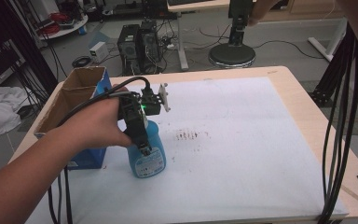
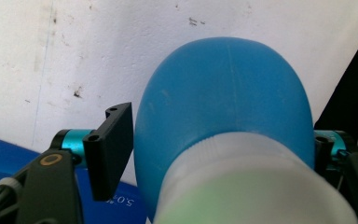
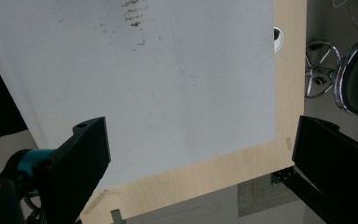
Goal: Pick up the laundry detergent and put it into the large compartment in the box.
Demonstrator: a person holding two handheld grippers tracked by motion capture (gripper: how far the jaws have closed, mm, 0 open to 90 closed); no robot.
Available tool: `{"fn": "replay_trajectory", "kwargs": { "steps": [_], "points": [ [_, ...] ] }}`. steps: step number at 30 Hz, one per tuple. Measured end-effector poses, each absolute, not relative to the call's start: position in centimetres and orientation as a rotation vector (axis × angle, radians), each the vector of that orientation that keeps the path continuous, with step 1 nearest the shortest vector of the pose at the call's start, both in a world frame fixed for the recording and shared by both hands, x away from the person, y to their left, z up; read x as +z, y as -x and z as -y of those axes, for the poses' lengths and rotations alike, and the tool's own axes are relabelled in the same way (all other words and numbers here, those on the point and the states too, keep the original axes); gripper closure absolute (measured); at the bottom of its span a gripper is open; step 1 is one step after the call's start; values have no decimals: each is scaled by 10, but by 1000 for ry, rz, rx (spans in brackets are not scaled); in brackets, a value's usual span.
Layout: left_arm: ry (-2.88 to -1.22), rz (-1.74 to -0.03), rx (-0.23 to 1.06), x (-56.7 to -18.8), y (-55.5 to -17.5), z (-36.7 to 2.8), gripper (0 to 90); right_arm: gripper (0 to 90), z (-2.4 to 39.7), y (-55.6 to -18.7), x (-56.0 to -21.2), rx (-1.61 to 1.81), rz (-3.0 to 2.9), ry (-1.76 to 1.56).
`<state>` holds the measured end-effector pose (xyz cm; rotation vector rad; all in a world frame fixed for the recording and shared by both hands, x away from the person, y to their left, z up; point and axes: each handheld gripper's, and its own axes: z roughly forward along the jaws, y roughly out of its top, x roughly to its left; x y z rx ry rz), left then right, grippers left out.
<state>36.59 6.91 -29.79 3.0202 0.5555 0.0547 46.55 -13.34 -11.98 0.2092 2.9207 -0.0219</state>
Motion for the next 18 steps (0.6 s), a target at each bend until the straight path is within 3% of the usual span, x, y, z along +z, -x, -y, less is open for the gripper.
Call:
{"fn": "replay_trajectory", "kwargs": {
  "steps": [18],
  "points": [
    [-3029, -548, 36, -298, -366, -68, 334, 31, 134, -469, -123, -23, -2932, -211]
  ]
}}
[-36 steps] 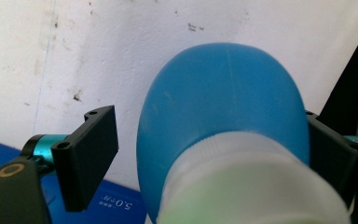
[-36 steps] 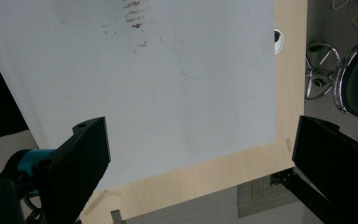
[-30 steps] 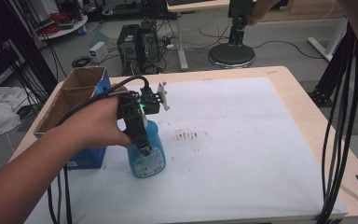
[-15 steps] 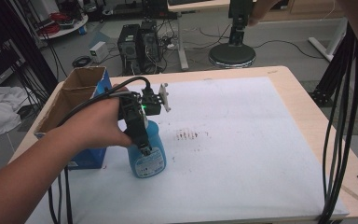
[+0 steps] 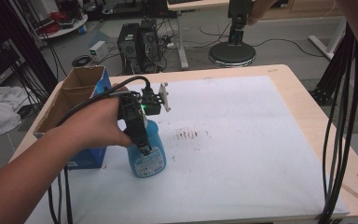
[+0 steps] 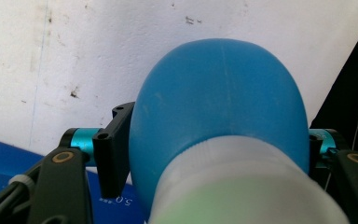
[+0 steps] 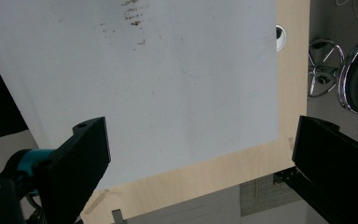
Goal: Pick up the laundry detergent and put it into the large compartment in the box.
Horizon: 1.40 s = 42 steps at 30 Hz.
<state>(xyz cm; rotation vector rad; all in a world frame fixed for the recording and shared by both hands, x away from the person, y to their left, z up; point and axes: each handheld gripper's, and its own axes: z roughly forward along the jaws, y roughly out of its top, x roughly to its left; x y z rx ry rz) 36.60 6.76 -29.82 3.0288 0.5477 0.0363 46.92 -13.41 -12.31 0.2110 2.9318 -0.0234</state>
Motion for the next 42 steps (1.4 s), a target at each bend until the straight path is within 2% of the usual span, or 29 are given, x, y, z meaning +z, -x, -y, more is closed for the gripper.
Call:
{"fn": "replay_trajectory", "kwargs": {
  "steps": [16, 30, 33, 42],
  "points": [
    [-3038, -563, -4, -299, -366, -67, 388, 31, 134, -471, -126, -15, -2937, -225],
    [-3049, -545, -40, -296, -364, -64, 393, 31, 139, -470, -126, -17, -2931, -233],
    [-3024, -534, -97, -288, -360, -66, 392, 31, 138, -469, -125, -24, -2933, -231],
    [-3011, -540, -99, -255, -352, -74, 391, 31, 136, -466, -127, -26, -2931, -225]
  ]
}}
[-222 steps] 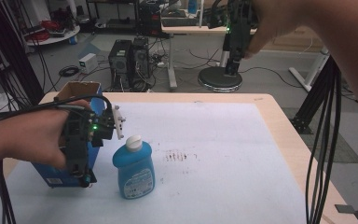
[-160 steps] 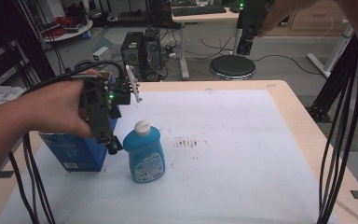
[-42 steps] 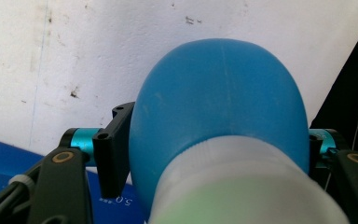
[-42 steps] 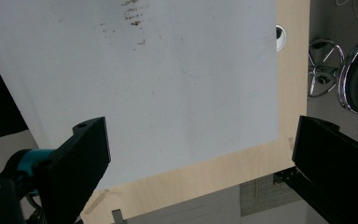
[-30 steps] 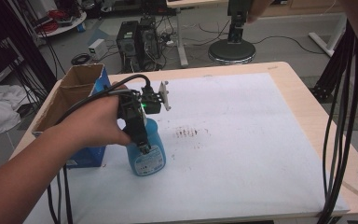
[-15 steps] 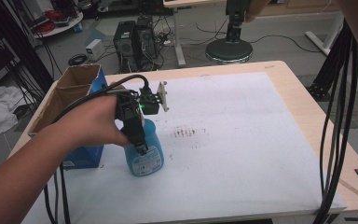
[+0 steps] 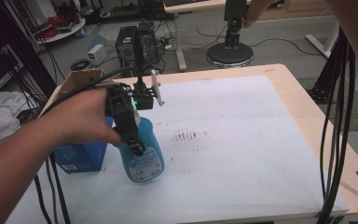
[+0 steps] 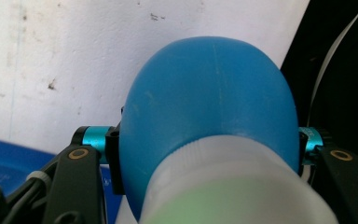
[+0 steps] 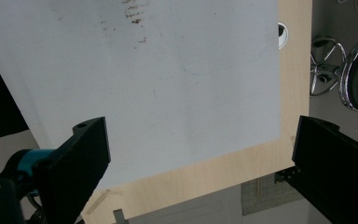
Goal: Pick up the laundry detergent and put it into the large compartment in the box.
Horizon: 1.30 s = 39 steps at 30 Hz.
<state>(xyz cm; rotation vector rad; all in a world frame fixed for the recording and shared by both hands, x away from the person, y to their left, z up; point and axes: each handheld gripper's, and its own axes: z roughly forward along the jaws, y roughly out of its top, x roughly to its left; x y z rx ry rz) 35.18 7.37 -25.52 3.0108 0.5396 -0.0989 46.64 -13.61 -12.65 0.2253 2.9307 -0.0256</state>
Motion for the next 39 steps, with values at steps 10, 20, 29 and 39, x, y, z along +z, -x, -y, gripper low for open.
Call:
{"fn": "replay_trajectory", "kwargs": {
  "steps": [10, 20, 29, 39],
  "points": [
    [-2962, -671, -95, -197, -355, -98, 390, 31, 134, -465, -129, -40, -2933, -226],
    [-2880, -874, -68, -136, -361, -132, 390, 31, 131, -464, -130, -53, -2939, -222],
    [-2791, -1081, -40, -104, -367, -155, 389, 31, 124, -464, -133, -47, -2942, -213],
    [-2658, -1389, -48, -94, -379, -192, 389, 31, 120, -467, -135, -39, -2943, -190]
  ]
}}
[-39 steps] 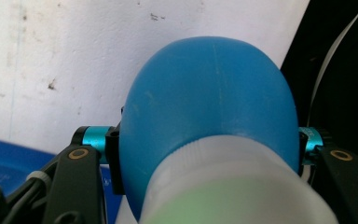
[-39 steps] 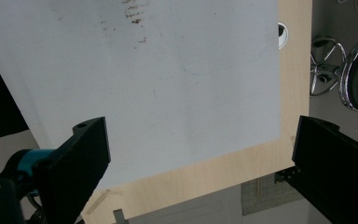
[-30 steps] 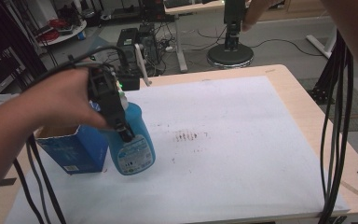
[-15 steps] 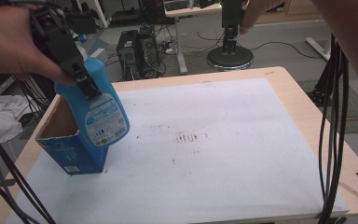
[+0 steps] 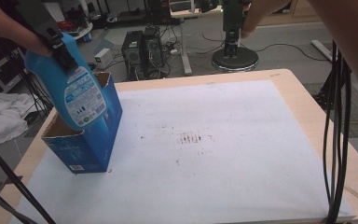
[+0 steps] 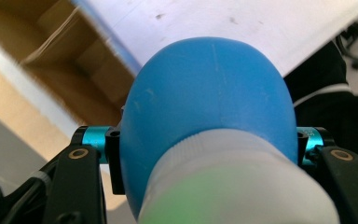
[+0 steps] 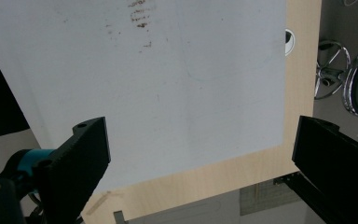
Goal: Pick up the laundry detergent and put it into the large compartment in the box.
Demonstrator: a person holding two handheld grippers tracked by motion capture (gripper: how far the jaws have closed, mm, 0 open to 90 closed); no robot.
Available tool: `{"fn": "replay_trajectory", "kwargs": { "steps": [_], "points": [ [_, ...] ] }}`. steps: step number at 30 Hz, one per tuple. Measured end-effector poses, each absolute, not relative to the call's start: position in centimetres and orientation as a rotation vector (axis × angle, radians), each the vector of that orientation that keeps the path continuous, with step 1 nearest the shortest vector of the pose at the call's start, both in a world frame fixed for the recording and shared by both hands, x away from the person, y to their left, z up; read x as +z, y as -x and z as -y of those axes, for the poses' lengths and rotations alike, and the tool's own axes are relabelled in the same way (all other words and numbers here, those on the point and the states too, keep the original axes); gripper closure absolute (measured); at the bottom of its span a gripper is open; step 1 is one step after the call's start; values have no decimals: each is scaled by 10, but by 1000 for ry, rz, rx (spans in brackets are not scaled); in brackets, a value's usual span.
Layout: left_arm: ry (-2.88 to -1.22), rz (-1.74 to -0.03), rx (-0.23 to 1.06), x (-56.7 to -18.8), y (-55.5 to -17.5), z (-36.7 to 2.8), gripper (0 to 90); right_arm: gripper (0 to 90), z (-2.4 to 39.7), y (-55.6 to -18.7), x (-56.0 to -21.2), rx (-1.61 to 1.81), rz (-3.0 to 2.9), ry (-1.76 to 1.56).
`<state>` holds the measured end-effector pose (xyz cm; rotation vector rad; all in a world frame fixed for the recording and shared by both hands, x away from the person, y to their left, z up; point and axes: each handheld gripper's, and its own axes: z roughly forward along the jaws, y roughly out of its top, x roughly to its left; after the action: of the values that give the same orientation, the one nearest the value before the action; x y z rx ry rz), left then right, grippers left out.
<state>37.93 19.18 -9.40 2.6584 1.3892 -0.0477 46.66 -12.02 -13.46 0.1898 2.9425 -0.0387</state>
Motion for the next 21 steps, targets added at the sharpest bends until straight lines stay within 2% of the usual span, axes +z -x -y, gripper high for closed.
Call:
{"fn": "replay_trajectory", "kwargs": {
  "steps": [3, 10, 16, 21],
  "points": [
    [-2636, -1511, -33, -97, -385, -204, 389, 31, 122, -469, -134, -16, -2942, -205],
    [-2572, -1621, -14, -98, -392, -218, 390, 31, 122, -472, -136, -41, -2944, -214],
    [-2448, -1797, 24, -103, -405, -234, 389, 31, 119, -473, -138, -44, -2946, -201],
    [-2431, -1848, 31, -110, -412, -237, 389, 31, 119, -474, -139, -45, -2948, -207]
  ]
}}
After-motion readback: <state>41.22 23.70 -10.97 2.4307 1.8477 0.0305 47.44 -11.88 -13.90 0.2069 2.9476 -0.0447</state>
